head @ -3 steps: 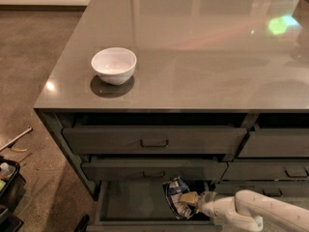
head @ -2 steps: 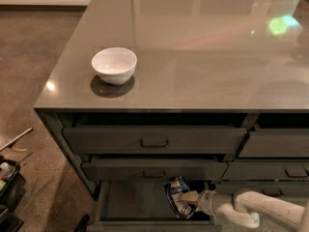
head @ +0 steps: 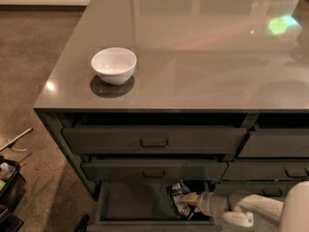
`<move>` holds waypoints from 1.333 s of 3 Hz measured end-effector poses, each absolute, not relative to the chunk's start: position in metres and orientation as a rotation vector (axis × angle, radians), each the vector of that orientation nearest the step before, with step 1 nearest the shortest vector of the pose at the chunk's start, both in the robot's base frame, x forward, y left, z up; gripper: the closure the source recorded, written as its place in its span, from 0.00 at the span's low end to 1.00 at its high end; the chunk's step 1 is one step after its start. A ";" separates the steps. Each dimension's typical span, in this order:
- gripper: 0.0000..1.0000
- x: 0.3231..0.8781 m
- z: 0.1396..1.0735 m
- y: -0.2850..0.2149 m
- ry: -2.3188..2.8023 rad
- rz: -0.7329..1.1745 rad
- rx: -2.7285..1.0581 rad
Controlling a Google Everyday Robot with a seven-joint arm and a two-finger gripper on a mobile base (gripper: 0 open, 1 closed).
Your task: Place blue chip bag into bottom drawer
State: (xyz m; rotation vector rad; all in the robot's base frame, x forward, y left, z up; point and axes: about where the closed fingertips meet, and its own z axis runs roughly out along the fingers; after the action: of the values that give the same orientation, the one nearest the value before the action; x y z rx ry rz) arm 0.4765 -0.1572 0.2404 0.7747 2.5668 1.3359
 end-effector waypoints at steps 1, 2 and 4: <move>0.81 0.477 0.240 -0.157 2.567 1.333 0.776; 0.58 0.477 0.240 -0.157 2.567 1.333 0.776; 0.11 0.477 0.240 -0.157 2.567 1.334 0.776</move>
Offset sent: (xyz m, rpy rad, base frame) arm 0.0001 -0.0001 -0.0006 -0.0017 0.0003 -0.0009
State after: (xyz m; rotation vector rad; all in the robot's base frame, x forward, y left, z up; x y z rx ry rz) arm 0.4766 -0.1571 0.2397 0.7756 2.5674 1.3336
